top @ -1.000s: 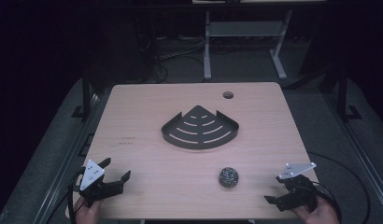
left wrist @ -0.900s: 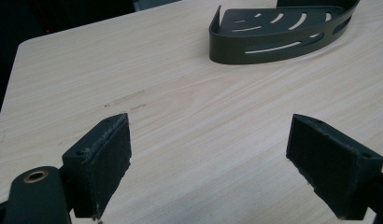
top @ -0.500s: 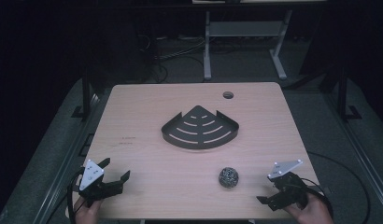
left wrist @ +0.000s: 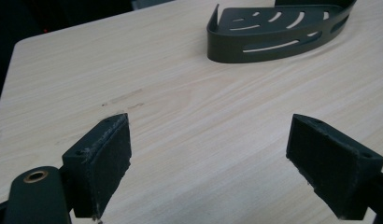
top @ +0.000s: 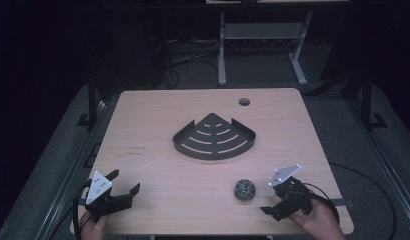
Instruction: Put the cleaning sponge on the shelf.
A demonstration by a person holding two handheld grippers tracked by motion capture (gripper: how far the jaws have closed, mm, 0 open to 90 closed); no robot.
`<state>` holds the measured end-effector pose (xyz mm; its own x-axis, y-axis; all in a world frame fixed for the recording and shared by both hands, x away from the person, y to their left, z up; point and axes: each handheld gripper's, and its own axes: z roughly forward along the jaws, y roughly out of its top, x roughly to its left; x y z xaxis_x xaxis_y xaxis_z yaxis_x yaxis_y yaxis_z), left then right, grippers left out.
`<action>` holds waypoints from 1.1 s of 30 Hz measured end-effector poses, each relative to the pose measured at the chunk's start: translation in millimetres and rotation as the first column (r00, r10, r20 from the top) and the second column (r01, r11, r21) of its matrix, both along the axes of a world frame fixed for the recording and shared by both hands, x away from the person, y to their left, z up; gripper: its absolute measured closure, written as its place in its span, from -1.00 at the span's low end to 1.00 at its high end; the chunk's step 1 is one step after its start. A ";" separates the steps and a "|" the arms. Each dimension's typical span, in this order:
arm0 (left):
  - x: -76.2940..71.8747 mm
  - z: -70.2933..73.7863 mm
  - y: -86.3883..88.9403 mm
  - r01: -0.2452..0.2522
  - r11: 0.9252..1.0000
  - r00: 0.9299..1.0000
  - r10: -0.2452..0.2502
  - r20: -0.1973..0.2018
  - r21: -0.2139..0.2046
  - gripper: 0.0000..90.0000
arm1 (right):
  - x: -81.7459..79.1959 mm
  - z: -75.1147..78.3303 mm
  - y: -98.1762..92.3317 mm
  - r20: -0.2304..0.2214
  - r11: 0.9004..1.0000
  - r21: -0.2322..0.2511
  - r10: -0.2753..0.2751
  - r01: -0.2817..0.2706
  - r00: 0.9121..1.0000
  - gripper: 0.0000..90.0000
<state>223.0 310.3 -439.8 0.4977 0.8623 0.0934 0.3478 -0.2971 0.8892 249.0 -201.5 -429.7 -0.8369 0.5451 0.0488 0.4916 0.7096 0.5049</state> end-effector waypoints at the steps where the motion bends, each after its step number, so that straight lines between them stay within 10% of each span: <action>1: 0.0 0.0 0.2 -0.003 1.000 1.000 0.003 -0.002 0.001 -0.71 | 2.0 1.0 4.2 0.002 1.000 0.002 0.006 -0.006 1.000 -0.66; 33: -0.5 0.9 -0.9 0.003 1.000 1.000 -0.003 0.007 0.001 -0.71 | 33.4 0.6 56.7 -0.024 0.993 -0.081 0.087 -0.088 0.996 -0.65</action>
<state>222.6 309.5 -438.9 0.5000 0.8605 0.0977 0.3403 -0.2990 0.8915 282.4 -144.9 -429.1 -0.8808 0.4728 0.0246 0.4355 0.7888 0.4338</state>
